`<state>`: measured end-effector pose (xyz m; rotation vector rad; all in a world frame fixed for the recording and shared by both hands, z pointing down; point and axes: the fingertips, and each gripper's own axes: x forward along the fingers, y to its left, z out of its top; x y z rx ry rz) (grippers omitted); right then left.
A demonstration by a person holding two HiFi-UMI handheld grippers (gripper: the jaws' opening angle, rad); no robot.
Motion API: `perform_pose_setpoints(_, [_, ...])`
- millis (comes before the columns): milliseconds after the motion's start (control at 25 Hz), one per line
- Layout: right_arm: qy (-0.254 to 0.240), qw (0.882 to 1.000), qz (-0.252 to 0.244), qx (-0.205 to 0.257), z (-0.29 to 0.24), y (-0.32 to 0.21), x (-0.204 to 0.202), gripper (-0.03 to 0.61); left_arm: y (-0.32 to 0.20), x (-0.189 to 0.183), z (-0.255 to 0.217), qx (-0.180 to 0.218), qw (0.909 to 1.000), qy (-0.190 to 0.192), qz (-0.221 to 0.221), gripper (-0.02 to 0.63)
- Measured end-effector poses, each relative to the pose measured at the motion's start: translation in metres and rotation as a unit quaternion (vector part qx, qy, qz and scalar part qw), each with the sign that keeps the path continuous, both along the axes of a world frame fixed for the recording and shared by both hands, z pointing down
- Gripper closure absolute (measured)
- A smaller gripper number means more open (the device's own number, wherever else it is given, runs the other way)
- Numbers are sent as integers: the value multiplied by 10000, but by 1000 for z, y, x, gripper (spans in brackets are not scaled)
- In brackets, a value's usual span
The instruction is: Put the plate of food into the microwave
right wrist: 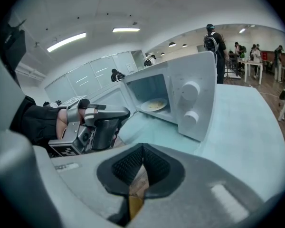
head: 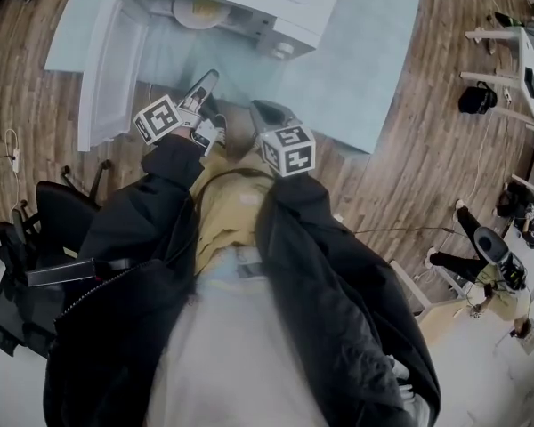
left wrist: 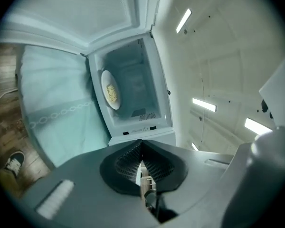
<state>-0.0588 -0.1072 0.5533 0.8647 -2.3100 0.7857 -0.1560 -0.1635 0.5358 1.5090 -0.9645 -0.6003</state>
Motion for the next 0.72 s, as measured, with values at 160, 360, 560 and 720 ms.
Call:
perform_pose_setpoints(160, [-56,9995,6,325,-23,-14,3,578,-2,9,-22,267,9958,-790,376,615])
perform_pose_setpoints(360, [-199,9966,-49,801,-57,-36,-1,578,-22,20,-61,904,9733,-1968,763,615])
perform_pose_setpoints(560, [-287,9932,-38,1130,-80,-55,-2,578,-33,36,-93,1387,9480,-2664,1050,615])
perform_pose_setpoints(720, [-379,9886,-65,1457,-100,-74,-5,578,-40,38,-112,1681,9231,-3252,1177,615])
